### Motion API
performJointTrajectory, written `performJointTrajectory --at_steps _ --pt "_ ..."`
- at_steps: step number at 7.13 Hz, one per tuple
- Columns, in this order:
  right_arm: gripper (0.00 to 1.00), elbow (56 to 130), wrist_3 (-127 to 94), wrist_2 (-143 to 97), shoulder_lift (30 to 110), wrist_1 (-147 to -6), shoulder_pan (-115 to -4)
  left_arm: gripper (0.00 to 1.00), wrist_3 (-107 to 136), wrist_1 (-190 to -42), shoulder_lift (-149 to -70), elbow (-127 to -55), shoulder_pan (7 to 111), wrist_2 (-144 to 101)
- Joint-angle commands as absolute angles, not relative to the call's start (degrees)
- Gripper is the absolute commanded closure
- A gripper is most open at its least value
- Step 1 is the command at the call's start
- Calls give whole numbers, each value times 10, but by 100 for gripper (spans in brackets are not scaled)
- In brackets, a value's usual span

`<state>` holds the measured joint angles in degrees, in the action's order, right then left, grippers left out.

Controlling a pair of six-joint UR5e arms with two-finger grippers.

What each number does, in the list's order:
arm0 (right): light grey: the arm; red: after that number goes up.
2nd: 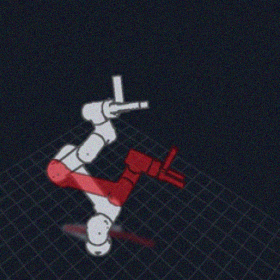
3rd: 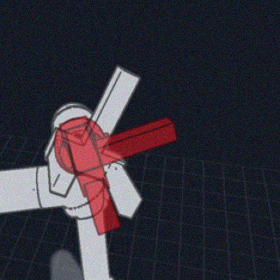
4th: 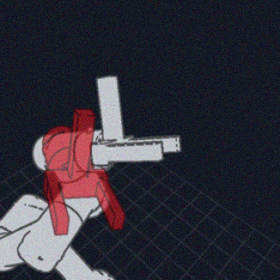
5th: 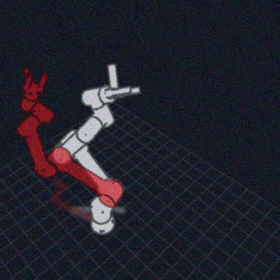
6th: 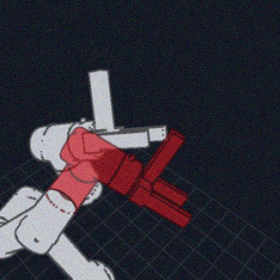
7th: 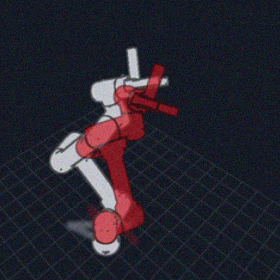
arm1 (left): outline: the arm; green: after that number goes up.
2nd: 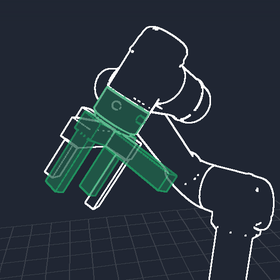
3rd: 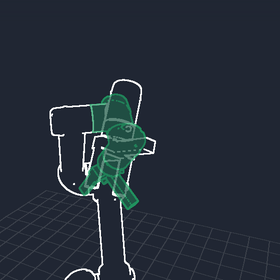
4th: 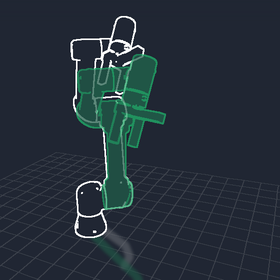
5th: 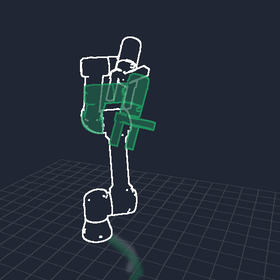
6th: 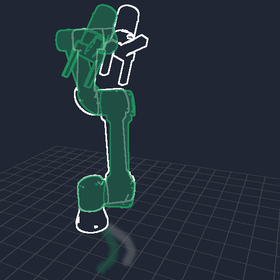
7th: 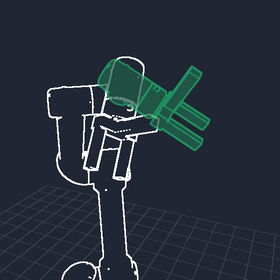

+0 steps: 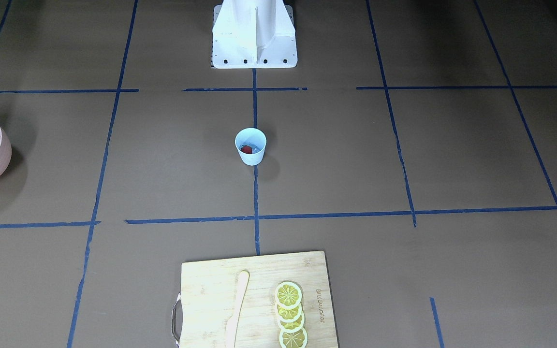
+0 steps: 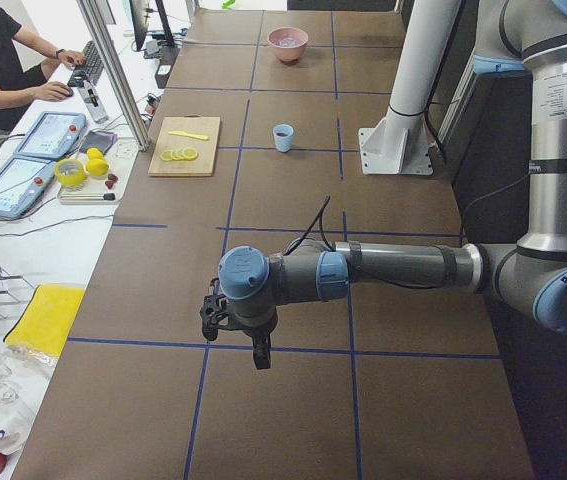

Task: Put ice and strawberries in cup

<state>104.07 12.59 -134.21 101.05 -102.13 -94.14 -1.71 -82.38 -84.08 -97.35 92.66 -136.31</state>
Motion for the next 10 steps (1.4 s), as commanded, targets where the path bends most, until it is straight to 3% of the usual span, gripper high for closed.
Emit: performJointTrajectory --at_steps 1,10 --pt "0 1037 126 -1342 1010 -1021 -941 0 -31 -826 -831 -983 926 -1368" --pt "0 1031 84 -1340 992 -981 -933 0 -32 -784 -834 -1019 912 -1361"
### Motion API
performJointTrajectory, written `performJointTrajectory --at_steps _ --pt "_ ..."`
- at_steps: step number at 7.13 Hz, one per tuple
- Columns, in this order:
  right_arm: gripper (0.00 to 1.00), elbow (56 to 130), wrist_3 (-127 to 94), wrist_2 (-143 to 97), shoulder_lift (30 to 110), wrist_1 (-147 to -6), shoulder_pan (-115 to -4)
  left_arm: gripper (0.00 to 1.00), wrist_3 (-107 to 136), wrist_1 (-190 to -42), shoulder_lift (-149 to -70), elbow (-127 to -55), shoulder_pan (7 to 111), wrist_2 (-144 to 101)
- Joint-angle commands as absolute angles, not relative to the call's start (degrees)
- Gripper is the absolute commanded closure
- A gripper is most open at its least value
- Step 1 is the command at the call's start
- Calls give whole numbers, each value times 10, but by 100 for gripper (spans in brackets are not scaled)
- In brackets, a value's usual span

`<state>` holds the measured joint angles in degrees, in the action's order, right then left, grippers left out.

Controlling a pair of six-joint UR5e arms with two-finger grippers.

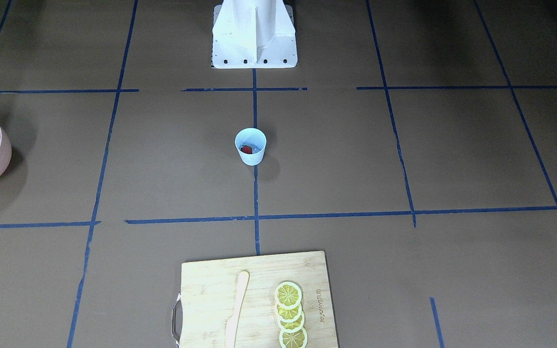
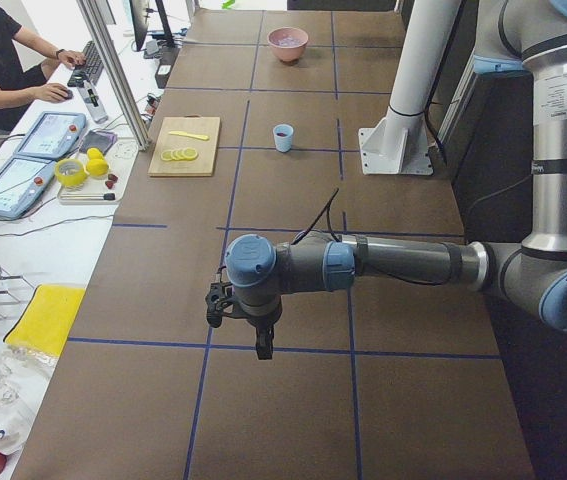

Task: Put ice and strawberries in cup

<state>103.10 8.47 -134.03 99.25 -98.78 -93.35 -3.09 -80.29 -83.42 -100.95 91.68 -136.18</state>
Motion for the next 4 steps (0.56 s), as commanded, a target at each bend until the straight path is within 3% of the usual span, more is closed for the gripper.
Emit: performJointTrajectory --at_steps 1,4 --pt "0 1030 84 -1340 993 -976 -933 0 -47 -781 -831 -1020 912 -1361" --pt "0 1031 85 -1341 993 -975 -933 0 -49 -782 -821 -1014 911 -1361"
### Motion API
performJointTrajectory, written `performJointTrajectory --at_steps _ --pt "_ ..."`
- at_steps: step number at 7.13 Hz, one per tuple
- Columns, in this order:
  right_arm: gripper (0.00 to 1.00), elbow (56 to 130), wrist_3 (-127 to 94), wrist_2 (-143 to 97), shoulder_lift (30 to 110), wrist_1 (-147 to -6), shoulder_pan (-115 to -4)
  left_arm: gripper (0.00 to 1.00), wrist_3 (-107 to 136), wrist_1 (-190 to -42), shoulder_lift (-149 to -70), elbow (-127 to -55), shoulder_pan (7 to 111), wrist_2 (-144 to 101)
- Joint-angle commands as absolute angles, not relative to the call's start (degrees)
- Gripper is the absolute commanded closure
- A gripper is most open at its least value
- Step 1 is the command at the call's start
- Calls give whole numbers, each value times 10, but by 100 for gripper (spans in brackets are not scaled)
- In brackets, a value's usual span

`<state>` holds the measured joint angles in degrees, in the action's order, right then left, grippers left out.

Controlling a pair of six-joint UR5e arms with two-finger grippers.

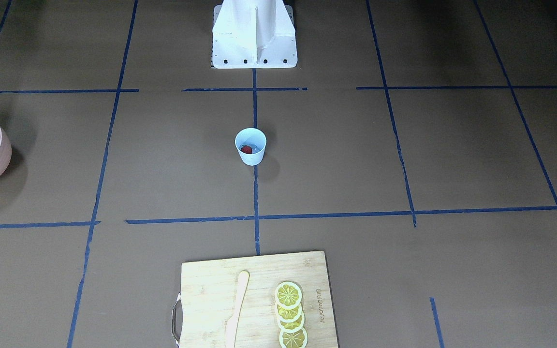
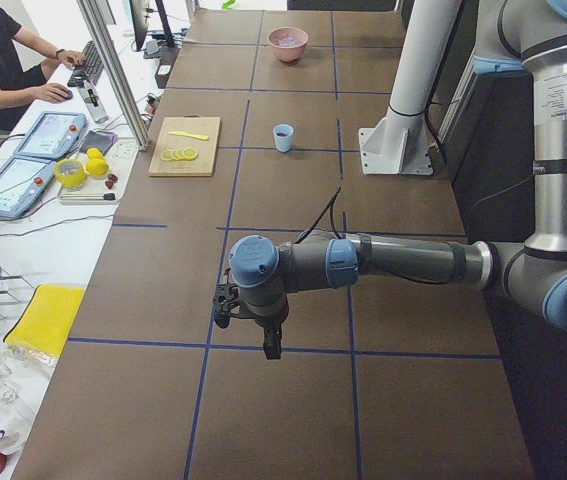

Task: Put ice and strawberries in cup

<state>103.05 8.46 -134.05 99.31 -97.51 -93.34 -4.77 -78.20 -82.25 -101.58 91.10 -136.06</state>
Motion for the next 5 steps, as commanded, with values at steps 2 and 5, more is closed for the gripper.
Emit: performJointTrajectory --at_steps 2,5 --pt "0 1031 86 -1341 993 -974 -933 0 -48 -781 -816 -1019 911 -1361" --pt "0 1032 87 -1341 992 -974 -933 0 -49 -782 -816 -1022 911 -1361"
